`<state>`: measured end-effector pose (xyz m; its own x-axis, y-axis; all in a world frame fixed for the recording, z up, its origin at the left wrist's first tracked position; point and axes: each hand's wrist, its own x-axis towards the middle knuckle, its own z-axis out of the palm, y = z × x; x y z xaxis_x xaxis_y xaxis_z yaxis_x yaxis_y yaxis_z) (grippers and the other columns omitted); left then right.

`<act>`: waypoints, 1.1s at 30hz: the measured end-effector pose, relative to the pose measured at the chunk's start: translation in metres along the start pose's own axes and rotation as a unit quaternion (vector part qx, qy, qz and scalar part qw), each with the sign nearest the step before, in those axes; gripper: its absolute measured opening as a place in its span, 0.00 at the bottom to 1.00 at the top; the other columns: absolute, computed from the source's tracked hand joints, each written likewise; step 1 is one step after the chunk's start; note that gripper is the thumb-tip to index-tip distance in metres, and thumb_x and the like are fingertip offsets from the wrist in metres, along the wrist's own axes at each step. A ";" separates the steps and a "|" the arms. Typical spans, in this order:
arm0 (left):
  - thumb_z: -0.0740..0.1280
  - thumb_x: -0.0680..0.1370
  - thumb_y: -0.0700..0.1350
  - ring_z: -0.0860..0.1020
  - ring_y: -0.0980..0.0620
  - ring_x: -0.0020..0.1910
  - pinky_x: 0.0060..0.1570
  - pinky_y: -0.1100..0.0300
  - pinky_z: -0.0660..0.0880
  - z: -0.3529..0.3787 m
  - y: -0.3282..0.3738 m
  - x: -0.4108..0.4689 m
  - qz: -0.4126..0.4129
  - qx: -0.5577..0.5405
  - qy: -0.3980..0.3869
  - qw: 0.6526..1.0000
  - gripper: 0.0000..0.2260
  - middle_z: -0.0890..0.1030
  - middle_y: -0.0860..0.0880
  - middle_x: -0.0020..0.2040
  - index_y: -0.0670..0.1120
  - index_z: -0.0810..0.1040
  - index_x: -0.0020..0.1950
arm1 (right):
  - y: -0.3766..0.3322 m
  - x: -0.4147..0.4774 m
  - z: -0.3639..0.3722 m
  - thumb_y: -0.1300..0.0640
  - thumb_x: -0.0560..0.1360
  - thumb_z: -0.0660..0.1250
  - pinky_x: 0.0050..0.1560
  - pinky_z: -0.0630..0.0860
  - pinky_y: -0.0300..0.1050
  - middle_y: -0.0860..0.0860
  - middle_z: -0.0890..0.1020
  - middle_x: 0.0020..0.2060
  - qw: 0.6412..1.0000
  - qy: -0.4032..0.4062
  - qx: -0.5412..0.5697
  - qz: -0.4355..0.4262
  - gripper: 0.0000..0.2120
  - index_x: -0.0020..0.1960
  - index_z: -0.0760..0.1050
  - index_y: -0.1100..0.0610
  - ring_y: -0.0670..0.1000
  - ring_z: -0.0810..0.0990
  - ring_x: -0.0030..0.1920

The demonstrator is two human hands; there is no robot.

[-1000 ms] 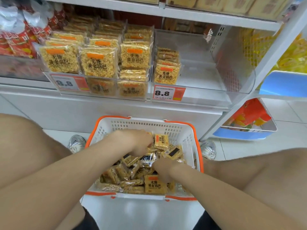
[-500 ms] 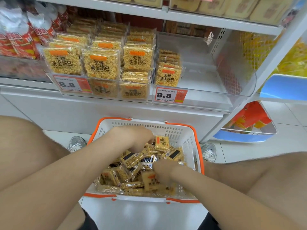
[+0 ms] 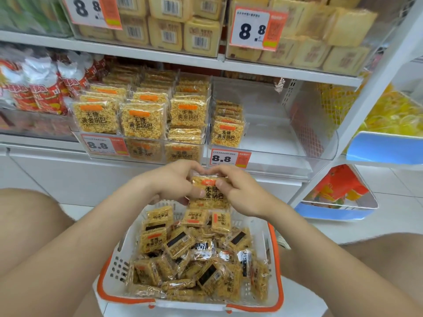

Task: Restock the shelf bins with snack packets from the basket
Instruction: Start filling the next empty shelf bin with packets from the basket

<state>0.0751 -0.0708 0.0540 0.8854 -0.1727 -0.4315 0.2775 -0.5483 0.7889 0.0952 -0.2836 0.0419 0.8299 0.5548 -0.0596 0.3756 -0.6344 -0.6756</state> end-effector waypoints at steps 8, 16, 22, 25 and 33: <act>0.74 0.79 0.36 0.85 0.44 0.56 0.42 0.55 0.82 0.000 0.005 0.003 0.040 -0.254 0.121 0.959 0.20 0.81 0.39 0.65 0.51 0.79 0.68 | -0.016 -0.002 -0.018 0.64 0.77 0.67 0.29 0.70 0.38 0.49 0.73 0.38 0.978 0.139 0.154 0.018 0.30 0.74 0.68 0.42 0.43 0.69 0.30; 0.75 0.79 0.39 0.81 0.53 0.61 0.55 0.55 0.80 0.003 0.024 -0.004 0.126 -0.231 0.146 0.954 0.18 0.83 0.46 0.63 0.58 0.83 0.64 | -0.018 0.008 -0.037 0.46 0.77 0.72 0.50 0.73 0.35 0.44 0.75 0.60 0.977 0.213 0.008 -0.006 0.23 0.71 0.75 0.46 0.42 0.78 0.47; 0.77 0.78 0.47 0.84 0.58 0.53 0.55 0.55 0.82 0.004 0.039 0.000 0.203 -0.157 0.300 0.919 0.17 0.84 0.56 0.58 0.53 0.80 0.66 | -0.021 0.022 -0.067 0.55 0.81 0.69 0.57 0.70 0.43 0.48 0.77 0.55 0.957 0.284 -0.021 -0.047 0.13 0.65 0.79 0.50 0.47 0.75 0.56; 0.75 0.79 0.47 0.78 0.59 0.58 0.62 0.52 0.78 0.006 0.040 0.007 0.233 0.026 0.384 0.893 0.19 0.77 0.59 0.61 0.54 0.77 0.69 | -0.017 0.032 -0.077 0.58 0.82 0.66 0.51 0.64 0.35 0.49 0.71 0.55 0.921 0.390 0.024 -0.009 0.13 0.65 0.75 0.49 0.46 0.70 0.55; 0.72 0.77 0.44 0.65 0.44 0.71 0.70 0.41 0.61 0.022 0.036 0.028 0.203 0.304 0.343 0.865 0.24 0.60 0.49 0.73 0.59 0.72 0.71 | 0.017 0.075 -0.079 0.55 0.81 0.71 0.66 0.70 0.47 0.57 0.79 0.64 0.957 0.251 -0.078 0.120 0.15 0.67 0.80 0.51 0.53 0.74 0.67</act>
<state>0.1019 -0.1136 0.0607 0.9349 -0.0400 0.3527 -0.1709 -0.9216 0.3485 0.1967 -0.2954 0.0840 0.9791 0.0793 0.1874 0.1737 -0.8052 -0.5670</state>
